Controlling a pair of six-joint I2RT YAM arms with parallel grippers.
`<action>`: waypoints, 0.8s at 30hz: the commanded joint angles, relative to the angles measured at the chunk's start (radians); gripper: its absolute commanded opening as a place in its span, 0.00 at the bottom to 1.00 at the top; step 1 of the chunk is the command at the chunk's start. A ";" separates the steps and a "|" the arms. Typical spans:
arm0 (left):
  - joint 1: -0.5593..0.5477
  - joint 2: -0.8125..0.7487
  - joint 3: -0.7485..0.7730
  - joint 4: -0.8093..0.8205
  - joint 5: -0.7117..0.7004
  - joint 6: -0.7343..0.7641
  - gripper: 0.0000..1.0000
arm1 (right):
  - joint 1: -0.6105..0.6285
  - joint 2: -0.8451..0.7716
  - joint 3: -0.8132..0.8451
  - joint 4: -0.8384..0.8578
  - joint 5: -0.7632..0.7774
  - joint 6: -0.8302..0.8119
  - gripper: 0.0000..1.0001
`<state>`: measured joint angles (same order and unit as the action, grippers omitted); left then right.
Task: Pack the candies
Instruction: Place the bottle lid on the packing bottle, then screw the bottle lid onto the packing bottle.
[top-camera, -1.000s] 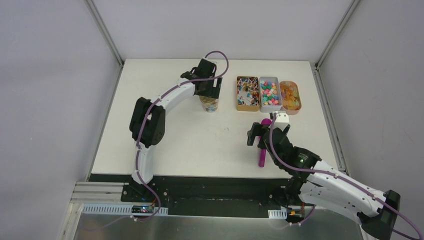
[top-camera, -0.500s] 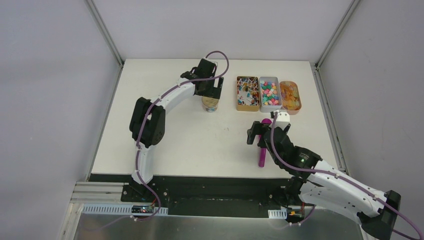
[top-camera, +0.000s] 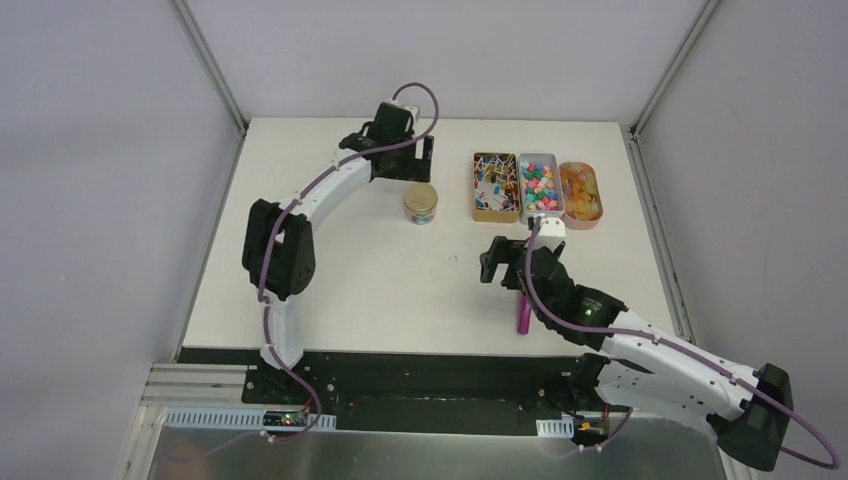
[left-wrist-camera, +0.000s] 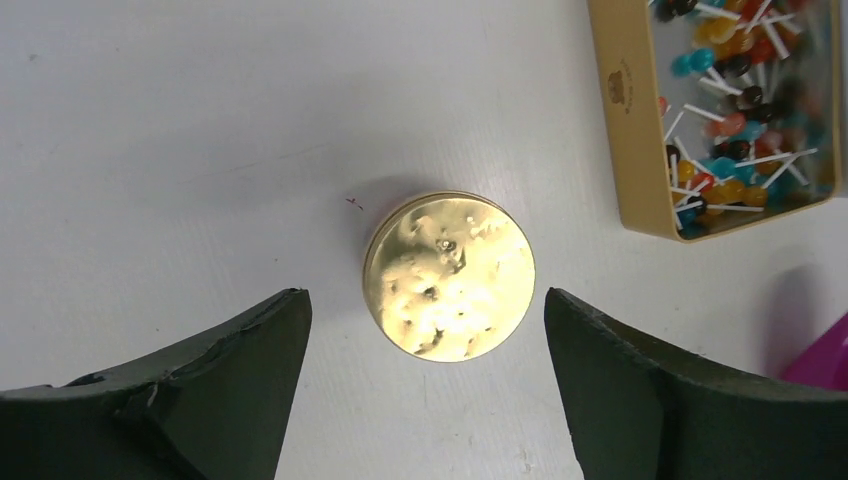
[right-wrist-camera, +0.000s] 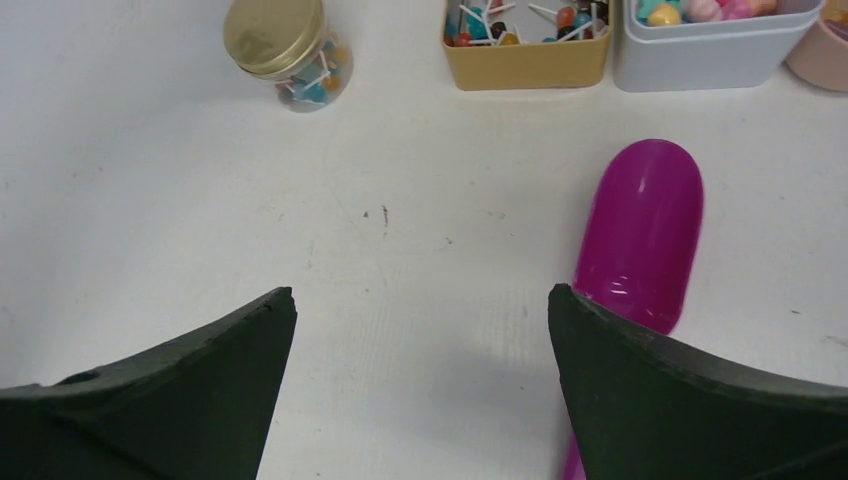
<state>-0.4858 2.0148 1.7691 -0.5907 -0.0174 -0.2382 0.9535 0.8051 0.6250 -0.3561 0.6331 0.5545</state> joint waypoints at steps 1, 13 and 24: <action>0.087 -0.151 -0.064 0.114 0.184 -0.063 0.86 | -0.013 0.081 0.051 0.254 -0.076 -0.036 0.94; 0.268 -0.230 -0.367 0.401 0.430 -0.186 0.78 | -0.244 0.585 0.337 0.462 -0.465 -0.082 0.43; 0.271 -0.129 -0.402 0.516 0.538 -0.187 0.72 | -0.360 0.926 0.604 0.458 -0.465 -0.082 0.43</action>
<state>-0.2092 1.8645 1.3788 -0.1883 0.4515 -0.4084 0.6243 1.6779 1.1389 0.0631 0.1902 0.4793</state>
